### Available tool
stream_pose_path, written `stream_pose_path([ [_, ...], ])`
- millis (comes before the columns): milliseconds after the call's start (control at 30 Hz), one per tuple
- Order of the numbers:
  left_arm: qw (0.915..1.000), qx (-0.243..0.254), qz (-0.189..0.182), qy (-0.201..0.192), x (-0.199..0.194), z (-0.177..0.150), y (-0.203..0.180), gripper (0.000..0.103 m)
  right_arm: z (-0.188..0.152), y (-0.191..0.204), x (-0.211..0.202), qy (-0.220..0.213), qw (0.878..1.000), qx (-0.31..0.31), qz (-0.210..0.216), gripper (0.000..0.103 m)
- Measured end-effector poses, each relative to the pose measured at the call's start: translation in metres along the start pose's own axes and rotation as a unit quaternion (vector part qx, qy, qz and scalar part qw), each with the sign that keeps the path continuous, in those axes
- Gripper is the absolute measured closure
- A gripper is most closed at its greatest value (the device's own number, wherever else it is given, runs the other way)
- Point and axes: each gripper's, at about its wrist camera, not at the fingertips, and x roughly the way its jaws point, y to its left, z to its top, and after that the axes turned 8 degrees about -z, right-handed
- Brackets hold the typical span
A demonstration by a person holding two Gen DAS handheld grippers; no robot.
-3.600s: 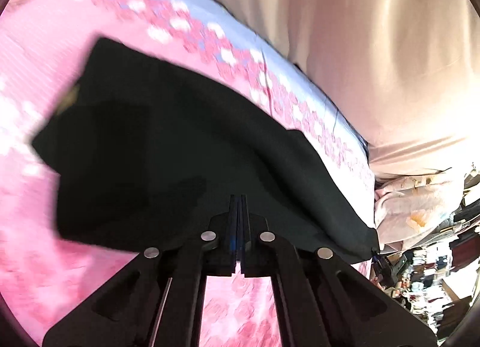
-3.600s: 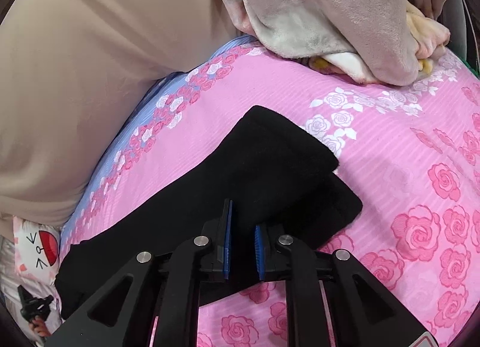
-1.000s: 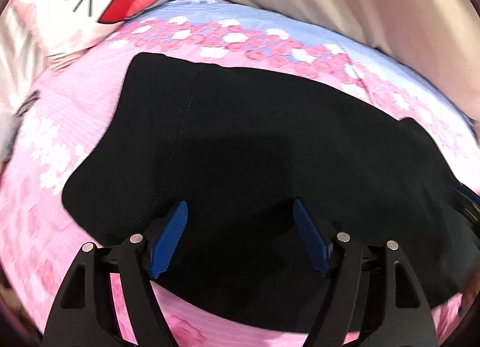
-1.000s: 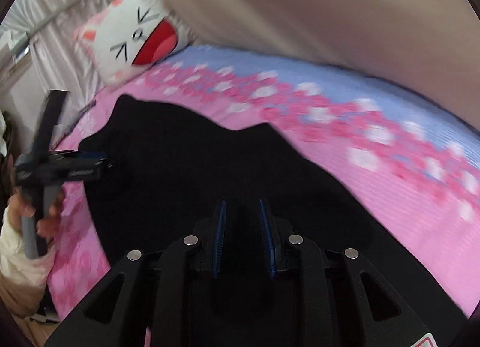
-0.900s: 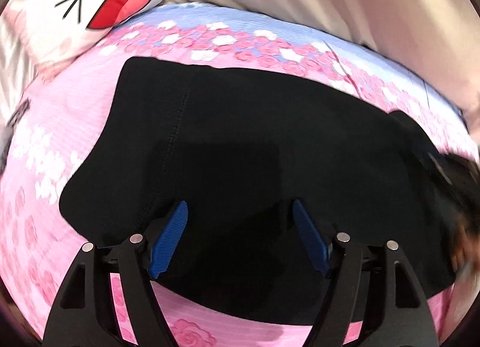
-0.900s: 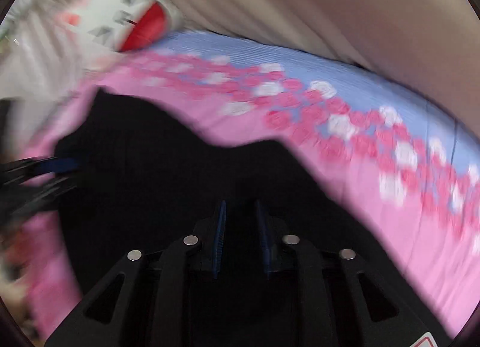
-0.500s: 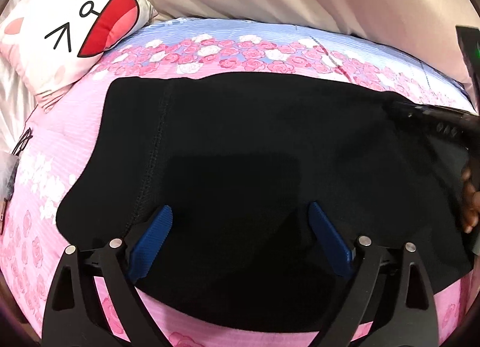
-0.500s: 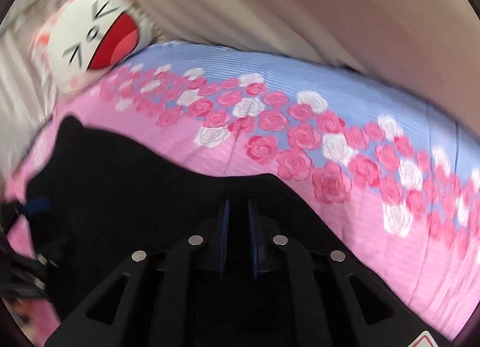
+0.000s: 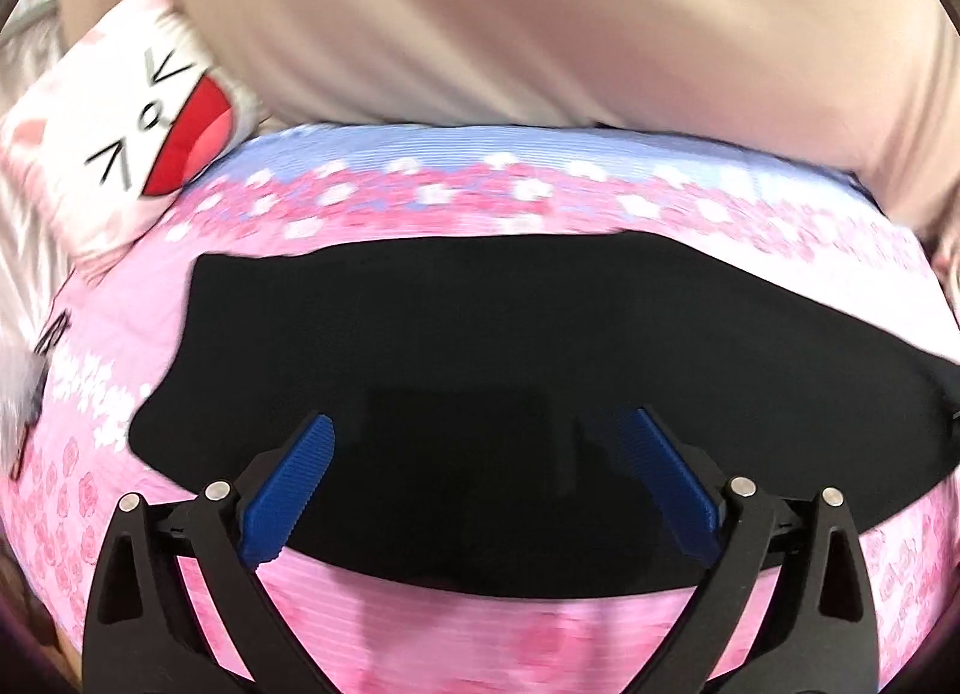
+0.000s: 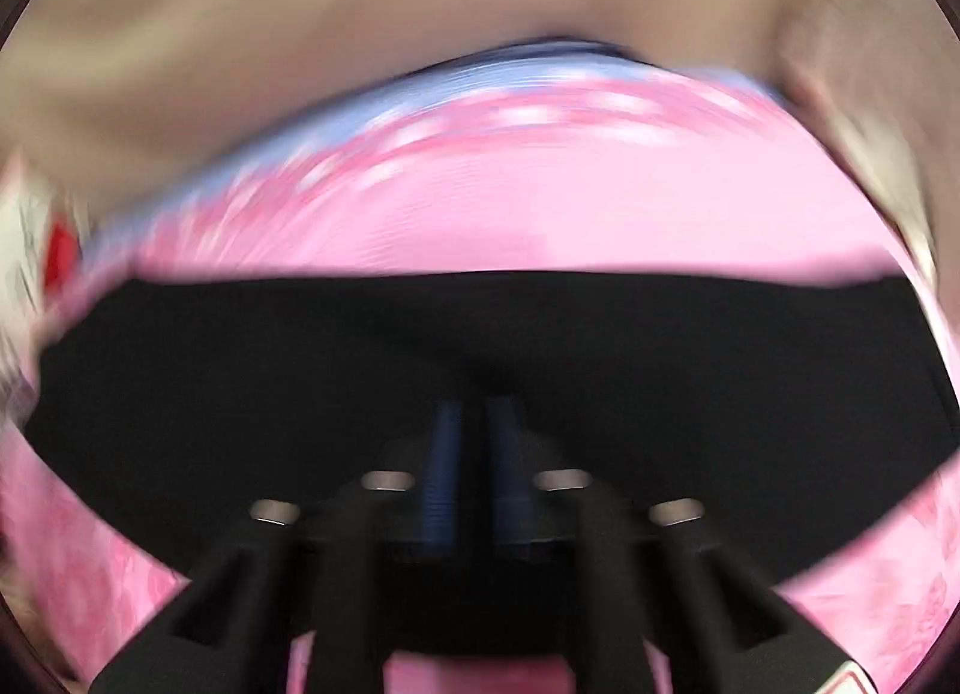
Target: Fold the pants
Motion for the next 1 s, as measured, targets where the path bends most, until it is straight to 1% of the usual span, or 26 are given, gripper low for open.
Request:
stream_pose_path([
  [33, 0.9999, 0.012, -0.005, 0.004, 0.001, -0.001, -0.017, 0.006, 0.004, -0.035, -0.008, -0.012, 0.998, 0.028, -0.062, 0.097],
  [67, 0.9997, 0.021, -0.007, 0.007, 0.002, -0.001, -0.028, 0.006, 0.006, -0.056, -0.014, -0.022, 0.994, 0.041, -0.097, 0.088],
  [100, 0.9995, 0.029, -0.006, 0.009, 0.002, -0.001, -0.041, 0.006, 0.008, -0.083, -0.025, -0.033, 0.993, 0.064, -0.095, 0.088],
  [167, 0.9989, 0.046, -0.005, 0.011, 0.003, 0.0, -0.069, 0.006, 0.009, -0.11, -0.04, -0.058, 0.993, 0.089, -0.054, 0.087],
  [233, 0.9981, 0.059, -0.01, 0.018, 0.006, 0.002, -0.096, 0.005, 0.014, -0.114, -0.041, -0.069, 0.994, 0.072, -0.049, 0.064],
  [267, 0.9977, 0.063, -0.014, 0.021, 0.007, 0.003, -0.106, 0.005, 0.018, -0.111, -0.038, -0.077, 0.994, 0.054, -0.053, 0.048],
  [300, 0.9972, 0.069, -0.017, 0.024, 0.008, 0.003, -0.116, 0.005, 0.022, -0.106, -0.033, -0.079, 0.995, 0.036, -0.051, 0.047],
  [400, 0.9958, 0.086, -0.012, 0.028, 0.011, 0.005, -0.149, 0.005, 0.041, -0.097, -0.014, -0.063, 0.997, -0.006, -0.055, 0.047],
  [467, 0.9947, 0.099, -0.01, 0.028, 0.012, 0.004, -0.168, 0.005, 0.046, -0.093, 0.001, -0.043, 0.998, -0.025, -0.046, 0.047],
  [500, 0.9938, 0.107, -0.008, 0.028, 0.012, 0.003, -0.177, 0.005, 0.045, -0.086, 0.011, -0.03, 0.998, -0.04, -0.039, 0.06],
  [533, 0.9931, 0.114, -0.005, 0.028, 0.013, 0.002, -0.184, 0.005, 0.046, -0.082, 0.016, -0.027, 0.997, -0.055, -0.045, 0.078],
  [567, 0.9924, 0.119, -0.002, 0.029, 0.014, 0.001, -0.19, 0.005, 0.045, -0.075, 0.016, -0.028, 0.995, -0.074, -0.053, 0.093],
  [600, 0.9917, 0.125, 0.005, 0.03, 0.016, 0.001, -0.196, 0.005, 0.046, -0.068, 0.009, -0.044, 0.992, -0.097, -0.071, 0.094],
  [633, 0.9915, 0.126, 0.009, 0.031, 0.017, 0.001, -0.2, 0.005, 0.048, -0.065, 0.001, -0.06, 0.989, -0.107, -0.082, 0.095],
  [667, 0.9913, 0.127, 0.011, 0.032, 0.018, 0.002, -0.202, 0.005, 0.051, -0.068, -0.008, -0.077, 0.988, -0.107, -0.083, 0.095],
  [700, 0.9913, 0.126, 0.013, 0.034, 0.021, 0.002, -0.206, 0.005, 0.057, -0.076, -0.013, -0.083, 0.989, -0.095, -0.078, 0.095],
  [767, 0.9913, 0.126, 0.015, 0.037, 0.025, 0.002, -0.21, 0.005, 0.062, -0.094, 0.003, -0.057, 0.993, -0.075, -0.076, 0.095],
  [800, 0.9911, 0.126, 0.016, 0.04, 0.029, 0.001, -0.212, 0.005, 0.058, -0.1, 0.023, -0.026, 0.994, -0.078, -0.072, 0.094],
  [833, 0.9909, 0.127, 0.017, 0.043, 0.033, 0.0, -0.215, 0.005, 0.057, -0.101, 0.021, -0.043, 0.995, -0.073, -0.061, 0.093],
  [900, 0.9892, 0.135, 0.025, 0.05, 0.042, -0.002, -0.22, 0.005, 0.06, -0.102, 0.005, -0.042, 0.996, -0.057, -0.051, 0.083],
  [933, 0.9882, 0.14, 0.031, 0.053, 0.046, -0.004, -0.222, 0.005, 0.06, -0.103, -0.007, -0.054, 0.996, -0.042, -0.048, 0.083],
  [1000, 0.9876, 0.141, 0.04, 0.057, 0.053, -0.005, -0.223, 0.005, 0.059, -0.098, -0.037, -0.087, 0.996, -0.031, -0.02, 0.082],
])
